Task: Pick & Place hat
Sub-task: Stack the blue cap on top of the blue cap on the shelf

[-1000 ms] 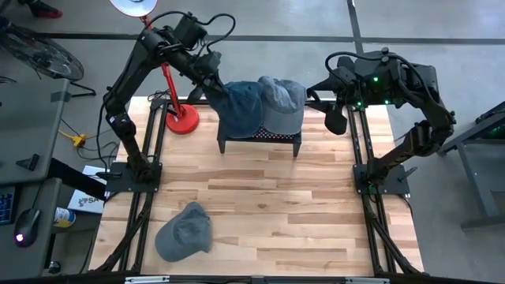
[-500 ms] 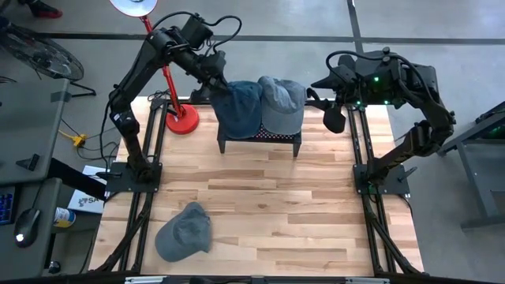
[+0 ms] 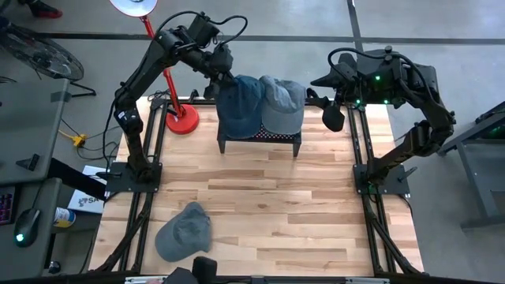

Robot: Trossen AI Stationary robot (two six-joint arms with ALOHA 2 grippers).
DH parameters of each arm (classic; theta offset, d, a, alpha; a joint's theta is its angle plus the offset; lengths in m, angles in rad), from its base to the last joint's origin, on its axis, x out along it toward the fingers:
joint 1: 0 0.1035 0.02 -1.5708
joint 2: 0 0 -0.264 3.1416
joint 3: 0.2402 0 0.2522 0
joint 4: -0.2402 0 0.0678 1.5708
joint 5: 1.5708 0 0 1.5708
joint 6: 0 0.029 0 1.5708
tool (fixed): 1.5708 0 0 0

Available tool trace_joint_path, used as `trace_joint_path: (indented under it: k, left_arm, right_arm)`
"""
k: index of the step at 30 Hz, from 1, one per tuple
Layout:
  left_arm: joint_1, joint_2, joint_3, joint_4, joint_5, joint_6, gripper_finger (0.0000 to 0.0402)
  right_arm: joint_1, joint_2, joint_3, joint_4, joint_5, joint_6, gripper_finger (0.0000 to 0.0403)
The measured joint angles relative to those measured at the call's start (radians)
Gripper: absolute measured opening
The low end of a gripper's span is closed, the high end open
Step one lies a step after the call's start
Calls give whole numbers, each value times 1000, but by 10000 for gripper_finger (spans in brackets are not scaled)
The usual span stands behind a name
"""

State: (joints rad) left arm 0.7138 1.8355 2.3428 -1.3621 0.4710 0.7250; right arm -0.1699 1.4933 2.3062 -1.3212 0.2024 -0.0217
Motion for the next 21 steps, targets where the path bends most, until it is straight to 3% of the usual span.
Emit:
trace_joint_path:
  k: [13,21]
  left_arm:
    - [0,50,0,44,-97,-24,6]
    - [0,117,0,71,-230,-79,6]
  right_arm:
    - [0,0,0,1,1,26,224]
    - [0,0,0,3,23,45,224]
